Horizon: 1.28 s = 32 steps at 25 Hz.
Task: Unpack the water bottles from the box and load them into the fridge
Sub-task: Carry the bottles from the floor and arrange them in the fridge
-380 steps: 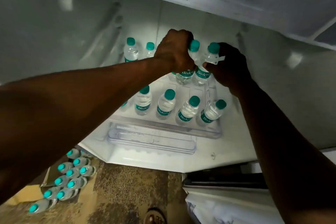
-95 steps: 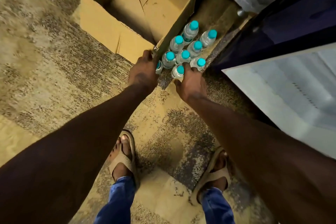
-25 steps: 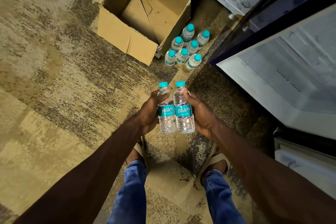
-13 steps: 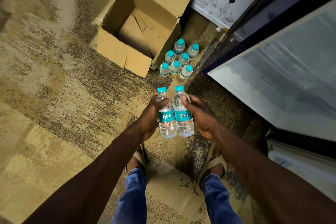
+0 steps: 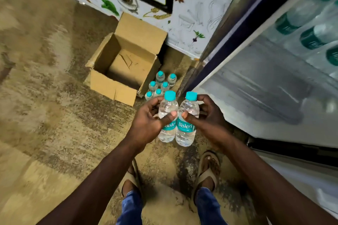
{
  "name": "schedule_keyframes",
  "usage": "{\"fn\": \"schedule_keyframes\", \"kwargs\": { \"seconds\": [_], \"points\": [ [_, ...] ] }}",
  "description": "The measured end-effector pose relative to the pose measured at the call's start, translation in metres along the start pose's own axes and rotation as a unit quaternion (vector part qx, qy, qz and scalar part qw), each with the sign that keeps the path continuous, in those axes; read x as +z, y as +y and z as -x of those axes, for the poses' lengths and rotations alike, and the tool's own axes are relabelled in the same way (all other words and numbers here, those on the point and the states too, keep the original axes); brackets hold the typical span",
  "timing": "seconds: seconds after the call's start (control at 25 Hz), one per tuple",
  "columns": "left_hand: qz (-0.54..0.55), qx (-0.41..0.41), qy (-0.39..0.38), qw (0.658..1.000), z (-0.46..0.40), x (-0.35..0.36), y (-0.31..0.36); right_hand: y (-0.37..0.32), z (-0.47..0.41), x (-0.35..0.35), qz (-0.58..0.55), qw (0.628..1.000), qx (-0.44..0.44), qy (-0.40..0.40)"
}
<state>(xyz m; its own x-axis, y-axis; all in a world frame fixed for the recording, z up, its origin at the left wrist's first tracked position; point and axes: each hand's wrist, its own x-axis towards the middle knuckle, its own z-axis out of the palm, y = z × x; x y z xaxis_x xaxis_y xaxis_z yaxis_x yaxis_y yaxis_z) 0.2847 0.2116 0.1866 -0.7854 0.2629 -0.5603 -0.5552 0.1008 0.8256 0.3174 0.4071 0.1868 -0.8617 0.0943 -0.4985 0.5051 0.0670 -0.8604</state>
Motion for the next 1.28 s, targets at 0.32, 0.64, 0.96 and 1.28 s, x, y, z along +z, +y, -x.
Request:
{"fn": "schedule_keyframes", "kwargs": {
  "seconds": [0.32, 0.64, 0.96, 1.28],
  "points": [
    [-0.215, 0.185, -0.029, 0.958, 0.024, 0.067, 0.133, -0.105, 0.058, -0.084, 0.054, 0.994, -0.075, 0.057],
    [-0.413, 0.452, -0.095, 0.785, 0.060, 0.159, 0.285, -0.215, 0.122, -0.205, 0.098, 0.970, -0.194, 0.110],
    [-0.428, 0.553, -0.117, 0.705, 0.022, 0.271, 0.379, -0.275, 0.115, -0.313, 0.198, 0.874, -0.326, 0.300],
    [-0.475, 0.493, -0.090, 0.723, -0.062, 0.326, 0.372, -0.237, 0.062, -0.335, 0.300, 0.822, -0.311, 0.370]
  ]
}}
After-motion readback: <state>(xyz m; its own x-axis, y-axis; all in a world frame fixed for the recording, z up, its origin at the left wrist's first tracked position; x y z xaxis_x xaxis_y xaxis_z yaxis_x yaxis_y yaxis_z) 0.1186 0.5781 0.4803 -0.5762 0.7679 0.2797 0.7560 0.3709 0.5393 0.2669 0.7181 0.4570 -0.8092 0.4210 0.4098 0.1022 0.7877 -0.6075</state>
